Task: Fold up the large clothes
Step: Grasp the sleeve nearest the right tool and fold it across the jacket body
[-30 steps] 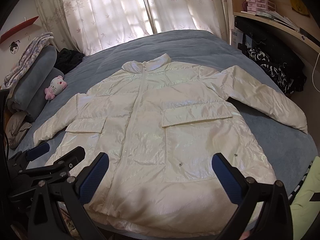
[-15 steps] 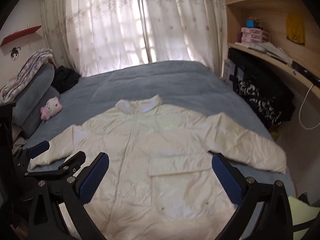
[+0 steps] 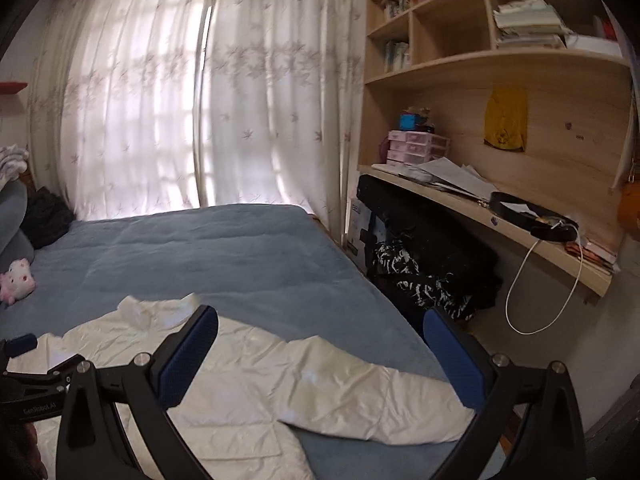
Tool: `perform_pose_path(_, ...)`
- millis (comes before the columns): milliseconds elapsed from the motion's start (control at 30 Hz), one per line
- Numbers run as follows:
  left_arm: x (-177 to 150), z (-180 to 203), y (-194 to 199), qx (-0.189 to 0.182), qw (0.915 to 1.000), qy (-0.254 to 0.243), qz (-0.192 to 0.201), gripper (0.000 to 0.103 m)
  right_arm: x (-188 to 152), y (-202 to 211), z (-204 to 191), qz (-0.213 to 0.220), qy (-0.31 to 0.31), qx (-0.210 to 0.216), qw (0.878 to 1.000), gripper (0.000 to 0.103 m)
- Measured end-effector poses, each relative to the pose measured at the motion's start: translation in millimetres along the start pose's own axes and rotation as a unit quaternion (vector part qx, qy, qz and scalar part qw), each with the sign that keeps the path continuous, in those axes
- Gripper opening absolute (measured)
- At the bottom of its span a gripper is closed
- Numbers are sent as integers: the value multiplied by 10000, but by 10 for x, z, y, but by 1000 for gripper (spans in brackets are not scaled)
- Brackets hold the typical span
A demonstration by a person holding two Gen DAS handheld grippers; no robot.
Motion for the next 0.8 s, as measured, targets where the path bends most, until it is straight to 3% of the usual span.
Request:
perform_pose_path(167,9,193,-554,173,9997,-144,-97,102,-195,-743,448,-1117,-633,321,9912,103)
perform_pose_path(267,-74,334,-886,309,9988,-294,-243,102,-569,-1228,625,-1932,-1023,625,9738,103)
perform_pose_path(433,-288,578,-1308,382,9965,-563,-487,102,-1355,-1798,949,-3080,-1949,792,9278,103)
perform_pose_path(500,-366,639,-1431,430,9951,-664,-591,102,-1662,-1956,1101,-3477,-2648,1038,8934,103)
perform_pose_path(567,-427,669,-1539,524,9939,-696,-679,102,-1848,-2042,1214,-3668,-3168,1113,8676,103)
perform_pose_path(800,-550,558,-1704,567,9927,-502,-942,102,-2235,-2249,1415,-3774,-4271,1082,8145,103)
Point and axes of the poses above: each gripper's, at about its wrist camera, not at the fingertips, and y roughly against the way its jaws point, z to its right, x to its top, the point moved 7 cm from there along -y, roughly the way its jaws point, and after that the axes turned 11 degrees about -z, right-handed, at the moved point
